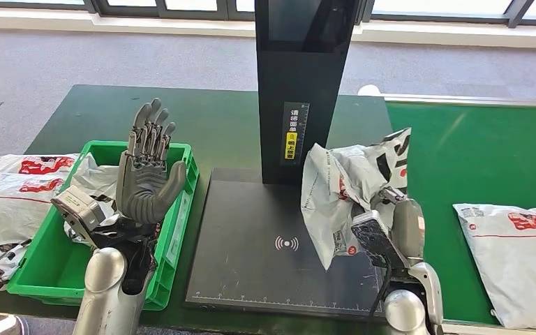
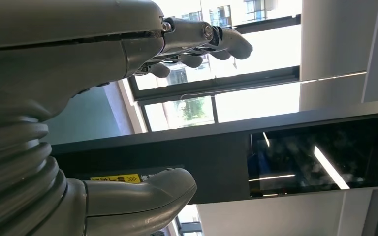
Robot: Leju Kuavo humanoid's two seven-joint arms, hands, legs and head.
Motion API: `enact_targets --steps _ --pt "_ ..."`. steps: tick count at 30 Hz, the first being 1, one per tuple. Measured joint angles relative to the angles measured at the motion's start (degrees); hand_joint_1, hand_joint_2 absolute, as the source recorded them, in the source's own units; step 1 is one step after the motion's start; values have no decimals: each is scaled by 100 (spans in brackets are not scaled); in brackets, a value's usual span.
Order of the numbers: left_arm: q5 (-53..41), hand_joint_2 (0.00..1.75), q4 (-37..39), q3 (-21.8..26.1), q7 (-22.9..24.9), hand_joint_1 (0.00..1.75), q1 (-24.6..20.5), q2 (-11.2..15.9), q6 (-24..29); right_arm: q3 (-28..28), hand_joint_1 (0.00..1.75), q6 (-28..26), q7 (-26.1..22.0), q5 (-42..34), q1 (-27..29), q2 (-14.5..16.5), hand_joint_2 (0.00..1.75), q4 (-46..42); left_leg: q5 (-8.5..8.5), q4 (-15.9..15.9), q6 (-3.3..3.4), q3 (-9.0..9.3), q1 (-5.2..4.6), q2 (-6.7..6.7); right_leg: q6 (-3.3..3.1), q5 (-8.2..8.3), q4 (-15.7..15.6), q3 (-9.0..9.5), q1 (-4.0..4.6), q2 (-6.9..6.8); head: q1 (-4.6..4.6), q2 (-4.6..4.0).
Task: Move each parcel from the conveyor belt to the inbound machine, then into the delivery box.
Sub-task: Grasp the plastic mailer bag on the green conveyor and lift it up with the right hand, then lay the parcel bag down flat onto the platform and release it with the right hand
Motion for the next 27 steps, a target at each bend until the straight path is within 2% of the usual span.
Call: enact_targets --steps 12,19,24,27 --pt "-12 175 -61 0 -2 0 71 9 46 1 0 197 45 -125 -147 -56 0 301 0 0 0 -1 0 -1 0 0 0 -1 0 0 0 1" --pt "-17 175 -126 0 0 0 103 9 76 69 0 801 -412 -1125 -155 -81 0 242 0 0 0 0 0 -1 0 0 0 0 0 -1 -1 1" --pt "-17 175 -150 0 0 0 121 10 91 81 0 1035 -550 -1373 -156 -90 0 105 0 0 0 0 0 -1 0 0 0 -1 0 -1 -1 -1" --pt "-15 175 -149 0 0 0 122 11 92 86 0 1250 -825 -1685 -146 -93 0 -4 0 0 0 0 0 -1 0 0 0 -2 0 0 0 -1"
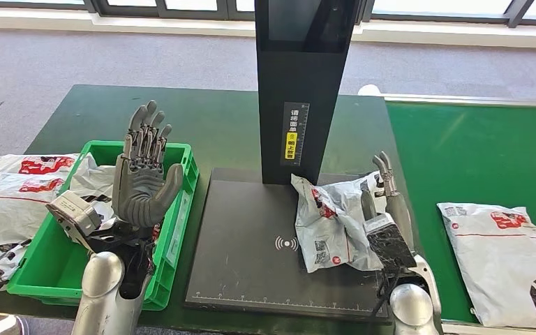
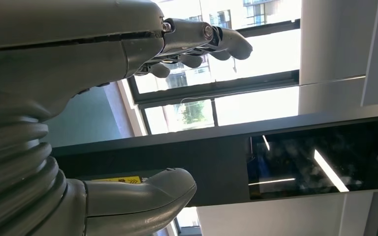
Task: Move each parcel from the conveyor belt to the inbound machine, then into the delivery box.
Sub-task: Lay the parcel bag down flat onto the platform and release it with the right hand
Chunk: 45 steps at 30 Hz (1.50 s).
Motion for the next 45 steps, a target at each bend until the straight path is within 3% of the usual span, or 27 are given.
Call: enact_targets --steps 11,15,17,19,21,23,27,30,34,40,45 --pt "1 175 10 0 -4 0 -7 5 5 0 0 671 -318 -781 26 -17 0 -216 0 0 0 1 0 1 0 0 0 0 0 1 -1 0" --pt "-27 175 10 -1 21 0 -10 7 5 0 0 260 -590 -535 80 -16 0 -370 0 2 0 0 0 1 0 0 0 -3 -1 1 -2 1" --pt "-211 175 26 -28 90 0 -28 7 40 -12 0 -519 -843 -190 119 -3 87 -554 0 4 0 1 0 1 0 0 -1 -9 -2 1 -2 1" --pt "-707 175 101 -150 191 0 -87 6 184 -64 0 -1681 -1030 301 158 44 175 -794 0 5 0 1 0 0 0 0 -2 -14 -3 0 -2 1" --pt "-1396 175 279 -394 275 0 -215 -3 439 -155 0 -2813 -1095 651 180 100 175 -1017 0 5 1 1 -1 0 0 0 -3 -13 -3 0 -1 1" --pt "-1961 175 546 -702 340 0 -394 -33 628 -260 0 -3563 -1105 704 183 127 175 -1166 -1 5 1 1 -2 1 2 1 -4 -12 -5 0 0 1" --pt "-2919 175 1513 -1423 522 0 -929 -172 807 -481 0 -4271 -1136 429 139 139 175 -1204 2 9 6 1 -7 1 12 10 -5 -9 -9 -1 0 0" --pt "-3743 175 2584 -2004 549 0 -1422 -320 1145 -595 0 -4424 -1152 290 5 139 175 -1102 7 11 13 0 -10 5 17 20 -5 -3 -10 3 0 1" --pt "-3994 175 3658 -2502 493 0 -1825 -495 1368 -646 0 -4479 -1155 267 -123 139 175 -945 10 12 16 0 -11 8 17 24 -4 -4 -10 7 0 1" --pt "-4361 175 4601 -2863 682 0 -2183 -615 1423 -664 0 -4507 -1139 283 -186 138 175 -811 10 9 15 -2 -10 7 15 21 -3 -6 -8 5 0 1" --pt "-5140 175 5561 -3314 1081 0 -2378 -865 2179 -746 0 -4533 -1120 267 -221 138 175 -699 9 10 16 -5 -11 7 16 20 -4 -6 -10 4 0 1"
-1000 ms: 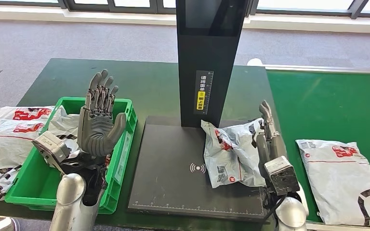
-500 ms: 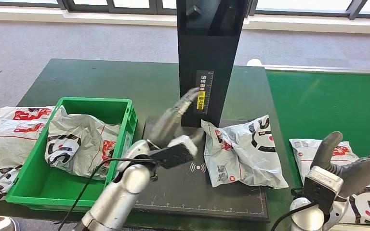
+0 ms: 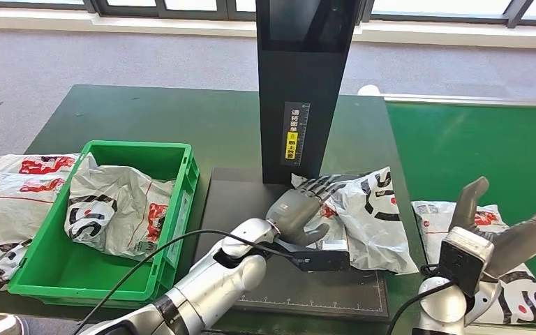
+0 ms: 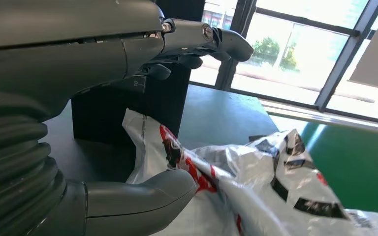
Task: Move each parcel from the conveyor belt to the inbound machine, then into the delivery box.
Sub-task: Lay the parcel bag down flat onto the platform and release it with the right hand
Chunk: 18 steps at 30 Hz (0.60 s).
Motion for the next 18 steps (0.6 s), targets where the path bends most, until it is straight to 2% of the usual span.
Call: enact_targets --steps 8,14,15,18 --pt "27 175 667 -583 198 0 -70 -156 192 -17 0 -5 21 -49 -7 -1 175 146 0 0 0 0 -1 0 0 0 0 -1 0 0 0 1" --pt "-42 175 996 -1517 1101 0 -92 -173 164 -39 0 -7 64 6 62 15 175 142 0 0 0 -1 -1 -1 0 0 0 -3 0 0 0 0" --pt "-60 175 1058 -1680 1224 5 -109 -172 90 -53 0 -7 66 14 93 21 175 122 0 0 0 -2 -1 -1 0 -1 0 -3 0 0 0 -1" --pt "4 175 1229 -2058 1377 136 -184 -172 -319 -99 0 -5 67 19 169 31 175 75 -1 0 0 -3 -1 -1 0 -1 0 -1 0 -1 0 -1"
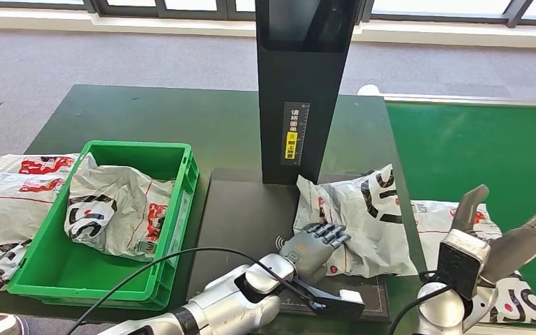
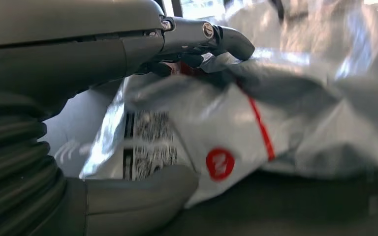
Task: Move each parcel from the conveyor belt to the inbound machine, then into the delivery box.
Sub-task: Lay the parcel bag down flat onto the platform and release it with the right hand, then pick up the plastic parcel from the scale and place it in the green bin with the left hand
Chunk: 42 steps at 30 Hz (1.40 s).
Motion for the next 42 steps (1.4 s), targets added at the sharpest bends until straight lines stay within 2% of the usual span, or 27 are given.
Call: enact_targets --steps 1,4,7,14,25,27,28,29,32,34,38,42 --pt "65 175 44 -91 -1 175 -38 0 -163 -11 0 0 -1 -1 15 2 175 -6 0 0 0 0 0 0 0 0 0 1 0 0 0 1" --pt "304 175 164 -301 -135 175 -183 0 -601 -22 0 0 -2 -3 27 5 175 -2 0 -1 1 7 0 -2 1 0 0 11 1 -1 0 0" --pt "482 175 257 -451 -286 175 -287 0 -818 -22 0 -1 -2 -9 27 6 175 19 0 -1 1 17 0 -2 1 0 -1 22 1 -2 0 0" --pt "613 175 312 -648 -339 175 -418 2 -970 -22 0 -2 -44 -96 73 6 175 31 1 -1 2 30 0 -1 1 0 -1 33 1 -2 0 1" --pt "614 175 355 -794 -275 175 -469 2 -928 -61 0 -2 -103 -136 198 7 175 22 2 -2 3 34 2 -2 1 0 -1 37 3 -2 0 0" --pt "533 175 364 -807 -179 175 -463 2 -639 -71 0 -2 -110 -142 218 12 175 3 3 -2 4 34 1 -1 1 0 -1 36 2 -2 0 1" --pt "439 175 370 -814 -62 175 -449 2 -277 -78 0 -2 -117 -146 245 22 175 -27 4 -1 5 33 1 -1 1 1 -1 35 1 -2 0 1" --pt "310 175 383 -817 106 175 -426 4 257 -88 0 -2 -124 -151 291 39 175 -76 4 -1 6 31 0 0 2 1 -1 32 1 -2 0 1" --pt "-260 175 376 -655 702 175 -365 60 2314 -126 0 -2 -127 -165 477 117 175 -277 9 -1 8 17 -1 -1 4 5 0 21 0 -3 0 1" --pt "-913 175 122 -198 861 175 -310 171 3165 -152 0 -2 -116 -176 545 161 175 -376 11 -1 8 13 -1 -1 3 6 1 18 0 -2 0 1" --pt "-2101 175 -807 1311 611 175 4 379 3401 -175 0 -2 -101 -203 559 179 175 -423 11 -2 7 10 -1 4 2 6 3 10 1 3 0 1" --pt "-2286 175 -1426 2417 472 175 196 504 3408 -175 0 -2 -101 -214 557 179 175 -424 12 -4 7 7 0 2 2 5 3 7 1 1 0 1"
